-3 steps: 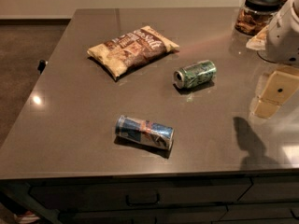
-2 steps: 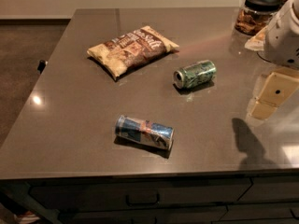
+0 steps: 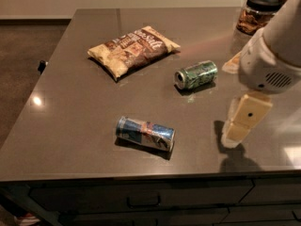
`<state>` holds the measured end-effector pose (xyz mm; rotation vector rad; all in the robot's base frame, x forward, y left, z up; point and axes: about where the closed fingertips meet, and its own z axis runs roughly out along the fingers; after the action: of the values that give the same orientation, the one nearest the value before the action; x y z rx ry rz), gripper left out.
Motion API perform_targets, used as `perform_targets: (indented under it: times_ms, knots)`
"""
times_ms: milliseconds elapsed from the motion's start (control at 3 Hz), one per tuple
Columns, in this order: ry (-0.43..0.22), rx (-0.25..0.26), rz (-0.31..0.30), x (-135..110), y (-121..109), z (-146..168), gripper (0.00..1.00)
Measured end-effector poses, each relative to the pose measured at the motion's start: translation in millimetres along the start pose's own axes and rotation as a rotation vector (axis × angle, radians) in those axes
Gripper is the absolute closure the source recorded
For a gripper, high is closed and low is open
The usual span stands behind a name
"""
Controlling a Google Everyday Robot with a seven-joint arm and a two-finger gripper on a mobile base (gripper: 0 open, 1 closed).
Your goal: Pick redbull can
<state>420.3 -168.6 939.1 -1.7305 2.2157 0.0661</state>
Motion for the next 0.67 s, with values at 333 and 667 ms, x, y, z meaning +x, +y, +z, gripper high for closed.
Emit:
perform_targets:
  times_ms: [333, 667]
  knots:
    - [-0.019, -0.041, -0.015, -14.3, 20.9, 31.6, 0.0]
    - [-0.019, -0.054, -0.017, -18.9, 34.6, 59.3, 0.0]
